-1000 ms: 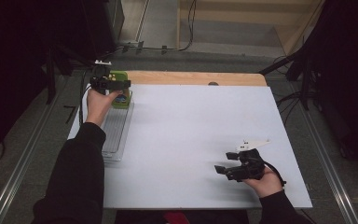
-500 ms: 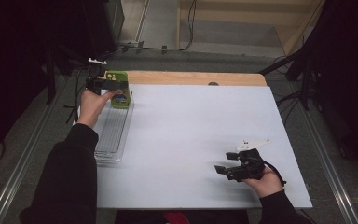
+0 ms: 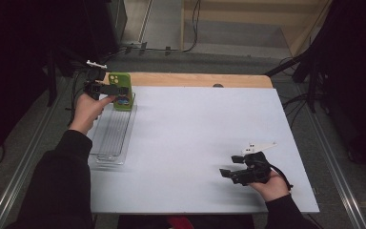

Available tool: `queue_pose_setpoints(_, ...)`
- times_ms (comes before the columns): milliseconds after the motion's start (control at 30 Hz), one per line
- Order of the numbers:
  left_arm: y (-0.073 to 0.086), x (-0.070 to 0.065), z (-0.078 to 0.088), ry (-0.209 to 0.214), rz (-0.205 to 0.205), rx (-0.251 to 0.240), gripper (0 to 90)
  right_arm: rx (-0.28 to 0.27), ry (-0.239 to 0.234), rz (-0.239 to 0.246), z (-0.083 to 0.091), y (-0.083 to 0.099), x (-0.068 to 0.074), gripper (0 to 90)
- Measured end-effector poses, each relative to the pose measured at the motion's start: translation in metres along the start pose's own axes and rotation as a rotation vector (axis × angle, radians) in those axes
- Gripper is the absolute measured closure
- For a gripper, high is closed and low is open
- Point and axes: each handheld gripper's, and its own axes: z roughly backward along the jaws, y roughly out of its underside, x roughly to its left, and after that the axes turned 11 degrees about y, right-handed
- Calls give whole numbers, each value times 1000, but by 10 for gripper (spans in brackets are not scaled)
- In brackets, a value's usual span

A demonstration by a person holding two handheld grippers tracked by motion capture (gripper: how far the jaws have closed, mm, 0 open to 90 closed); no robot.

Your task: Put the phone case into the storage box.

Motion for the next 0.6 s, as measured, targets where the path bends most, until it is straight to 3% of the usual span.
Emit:
queue_pose_setpoints(133,0,-6,3,12,1,19,0,2,-3,1,0,0,0,234)
queue_pose_setpoints(333,-1,-16,10,66,-12,18,8,0,1,-1,0,0,-1,234)
queue_pose_setpoints(367,-1,-18,10,58,-15,19,21,1,1,-1,0,0,0,234)
queue_pose_setpoints(600,0,-32,11,117,-55,47,122,0,0,0,0,0,-1,233)
